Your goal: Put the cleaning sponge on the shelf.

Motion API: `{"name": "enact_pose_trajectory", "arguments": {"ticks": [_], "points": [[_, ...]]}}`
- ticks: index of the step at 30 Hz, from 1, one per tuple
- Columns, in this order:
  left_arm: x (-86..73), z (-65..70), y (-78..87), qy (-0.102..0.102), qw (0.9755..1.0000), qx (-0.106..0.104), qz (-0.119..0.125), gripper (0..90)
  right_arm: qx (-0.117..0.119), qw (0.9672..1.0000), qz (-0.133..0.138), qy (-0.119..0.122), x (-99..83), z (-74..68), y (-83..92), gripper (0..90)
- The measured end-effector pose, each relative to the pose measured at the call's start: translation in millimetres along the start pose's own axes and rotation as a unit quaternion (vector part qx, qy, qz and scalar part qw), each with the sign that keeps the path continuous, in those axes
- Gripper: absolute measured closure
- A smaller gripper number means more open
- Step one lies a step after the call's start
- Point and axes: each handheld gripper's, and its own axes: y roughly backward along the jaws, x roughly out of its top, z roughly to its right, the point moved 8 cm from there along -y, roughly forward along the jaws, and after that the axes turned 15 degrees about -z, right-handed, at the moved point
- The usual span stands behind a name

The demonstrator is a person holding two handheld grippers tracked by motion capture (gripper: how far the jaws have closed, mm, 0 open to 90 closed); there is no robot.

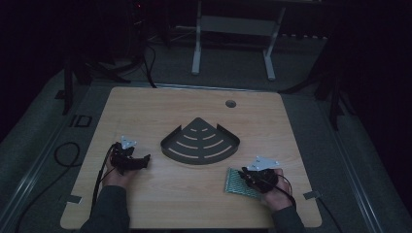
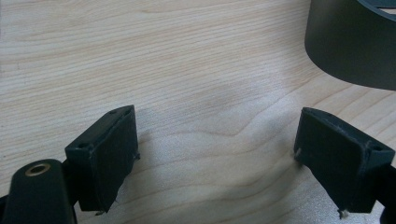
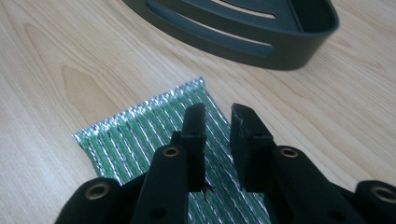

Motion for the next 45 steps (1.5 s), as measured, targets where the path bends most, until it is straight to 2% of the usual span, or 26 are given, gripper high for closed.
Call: {"name": "enact_pose_trajectory", "arguments": {"ticks": [4,7,10,14,17,20,24,29,30,32,38,45], "points": [[0.0,0.0,0.0,0.000,1.0000,0.000,0.000,13.9,0.014,0.9998,0.000,0.017,4.3,-8.2,-2.4,89.7],[0.1,0.0,-0.1,-0.001,1.0000,0.000,-0.001,13.9,0.024,0.9991,-0.010,0.033,4.8,-14.5,-8.1,90.0],[0.2,0.1,-0.1,-0.001,1.0000,0.000,-0.001,13.9,0.021,0.9987,-0.022,0.040,4.1,-16.4,-14.8,90.0],[0.4,0.2,-0.2,-0.001,1.0000,0.000,-0.001,13.9,0.001,0.9990,-0.030,0.032,5.0,-10.7,-17.9,90.0],[0.4,0.2,-0.2,-0.001,1.0000,0.000,-0.001,13.9,-0.011,0.9992,-0.033,0.017,5.5,-3.2,-19.1,90.0],[0.5,0.2,-0.3,-0.001,1.0000,-0.001,0.000,13.9,-0.010,0.9993,-0.034,0.008,4.8,1.0,-19.2,90.0],[0.5,0.3,-0.3,-0.001,1.0000,-0.001,0.000,13.9,-0.005,0.9995,-0.031,0.008,4.4,1.1,-17.7,89.8],[0.5,0.3,-0.3,-0.001,1.0000,-0.001,0.000,13.9,-0.002,0.9997,-0.025,-0.004,4.6,5.6,-9.4,86.1],[0.6,0.3,-0.3,-0.001,1.0000,-0.001,-0.001,13.9,-0.003,0.9997,-0.025,-0.007,4.0,10.1,-3.9,81.2],[0.7,0.4,-0.4,-0.001,1.0000,-0.001,-0.001,13.9,-0.006,0.9996,-0.025,-0.009,3.1,15.2,1.4,78.0],[1.2,0.5,-0.7,-0.001,1.0000,-0.001,0.000,13.9,-0.008,0.9988,-0.045,-0.015,-1.8,26.3,9.7,72.7],[1.5,0.6,-0.8,-0.002,1.0000,0.000,-0.001,13.9,0.004,0.9976,-0.062,-0.031,-6.1,36.7,15.6,68.4]]}}
